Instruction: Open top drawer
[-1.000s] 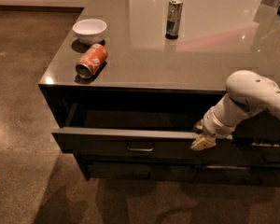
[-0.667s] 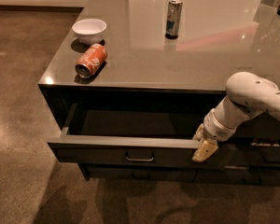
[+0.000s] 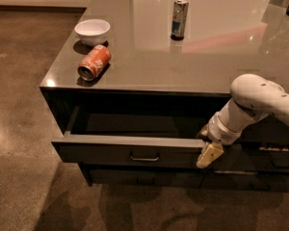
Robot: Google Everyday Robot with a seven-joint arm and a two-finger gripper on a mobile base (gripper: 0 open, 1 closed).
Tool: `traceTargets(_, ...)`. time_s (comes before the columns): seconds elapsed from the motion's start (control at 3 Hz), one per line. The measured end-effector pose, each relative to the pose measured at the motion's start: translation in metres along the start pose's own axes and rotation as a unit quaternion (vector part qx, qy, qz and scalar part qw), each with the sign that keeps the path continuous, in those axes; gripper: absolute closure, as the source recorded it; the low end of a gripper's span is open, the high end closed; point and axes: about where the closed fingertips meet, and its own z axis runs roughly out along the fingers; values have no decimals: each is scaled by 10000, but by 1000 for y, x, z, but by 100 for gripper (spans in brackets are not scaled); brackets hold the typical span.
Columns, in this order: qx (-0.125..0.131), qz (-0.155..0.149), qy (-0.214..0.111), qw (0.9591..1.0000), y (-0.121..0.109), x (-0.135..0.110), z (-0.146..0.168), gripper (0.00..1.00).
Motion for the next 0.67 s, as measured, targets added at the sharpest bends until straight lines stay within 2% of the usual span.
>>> traceTargets(0.33,-12,-2,1,10000,0,0,1,0)
traceTargets(0.67,-12,-2,1,10000,0,0,1,0)
